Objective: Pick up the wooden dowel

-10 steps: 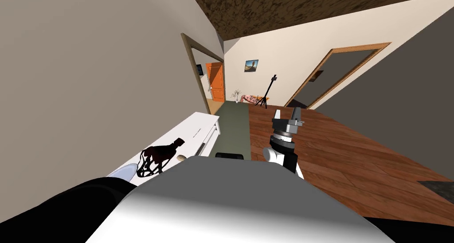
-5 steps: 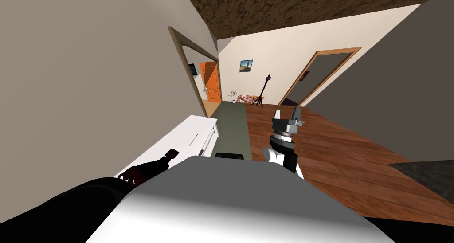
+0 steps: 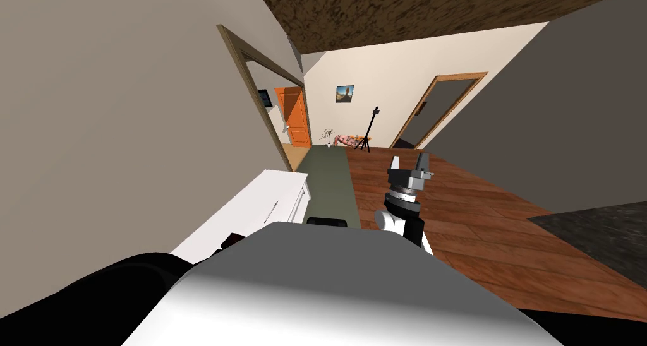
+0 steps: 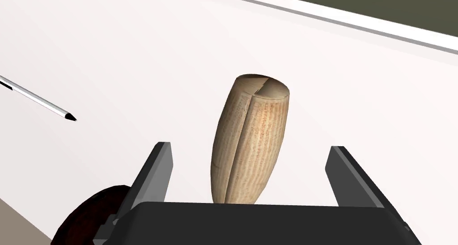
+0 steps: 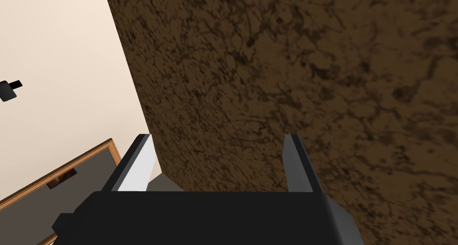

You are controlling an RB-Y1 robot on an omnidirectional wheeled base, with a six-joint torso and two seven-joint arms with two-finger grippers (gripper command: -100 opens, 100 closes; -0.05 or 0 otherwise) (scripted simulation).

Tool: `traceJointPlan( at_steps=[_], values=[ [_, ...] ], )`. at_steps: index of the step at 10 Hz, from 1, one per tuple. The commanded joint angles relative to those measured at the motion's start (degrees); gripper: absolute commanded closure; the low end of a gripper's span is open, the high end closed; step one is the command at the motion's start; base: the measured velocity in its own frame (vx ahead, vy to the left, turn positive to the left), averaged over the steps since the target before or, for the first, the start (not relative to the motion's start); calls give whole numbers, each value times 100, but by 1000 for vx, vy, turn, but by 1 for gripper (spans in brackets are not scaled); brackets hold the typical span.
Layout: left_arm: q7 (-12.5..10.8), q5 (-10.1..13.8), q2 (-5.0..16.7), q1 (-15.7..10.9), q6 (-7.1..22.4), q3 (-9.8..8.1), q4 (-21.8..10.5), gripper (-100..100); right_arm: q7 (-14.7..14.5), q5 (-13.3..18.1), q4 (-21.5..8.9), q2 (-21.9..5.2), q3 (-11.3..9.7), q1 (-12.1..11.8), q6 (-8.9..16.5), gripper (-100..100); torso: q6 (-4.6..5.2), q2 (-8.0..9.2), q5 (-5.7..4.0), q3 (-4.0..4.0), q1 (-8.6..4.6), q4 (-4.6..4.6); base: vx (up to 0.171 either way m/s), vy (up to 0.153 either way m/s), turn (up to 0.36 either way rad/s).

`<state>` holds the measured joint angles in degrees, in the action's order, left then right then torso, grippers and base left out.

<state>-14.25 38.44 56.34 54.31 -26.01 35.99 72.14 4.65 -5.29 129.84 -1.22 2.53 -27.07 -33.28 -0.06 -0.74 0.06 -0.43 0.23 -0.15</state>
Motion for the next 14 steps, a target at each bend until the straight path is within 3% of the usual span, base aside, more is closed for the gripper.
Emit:
traceJointPlan(
  at_steps=[1,2,3,4,5,13,14],
  values=[
    [76,171,1,93,24,150,-88,-100,0,0,0,0,0,0,0,0,0,0,0,0,0,0,162,146,-125],
    [24,116,40,70,18,81,-19,-100,0,0,0,0,1,-1,0,0,-2,-5,2,-3,12,-2,69,74,-27],
    [35,129,46,78,26,86,-17,0,0,0,0,0,0,0,0,0,-4,18,-1,9,-12,3,13,14,-1],
    [-164,80,53,-137,309,-1,26,-100,0,0,0,1,-1,1,0,0,-5,39,-6,21,-34,8,-76,-6,-130],
    [-164,80,53,-137,309,-1,26,-100,0,0,0,1,-1,3,0,0,0,69,-8,38,-43,15,-110,-8,-75],
    [-957,-109,78,-988,1444,-341,199,-100,0,0,0,2,-2,3,1,0,-1,104,-4,61,-37,26,-138,-33,-90],
    [-909,-96,79,-958,1329,-283,154,-100,0,0,-1,2,-2,3,1,0,-1,107,2,64,-33,29,-63,-20,-21]
  ],
)
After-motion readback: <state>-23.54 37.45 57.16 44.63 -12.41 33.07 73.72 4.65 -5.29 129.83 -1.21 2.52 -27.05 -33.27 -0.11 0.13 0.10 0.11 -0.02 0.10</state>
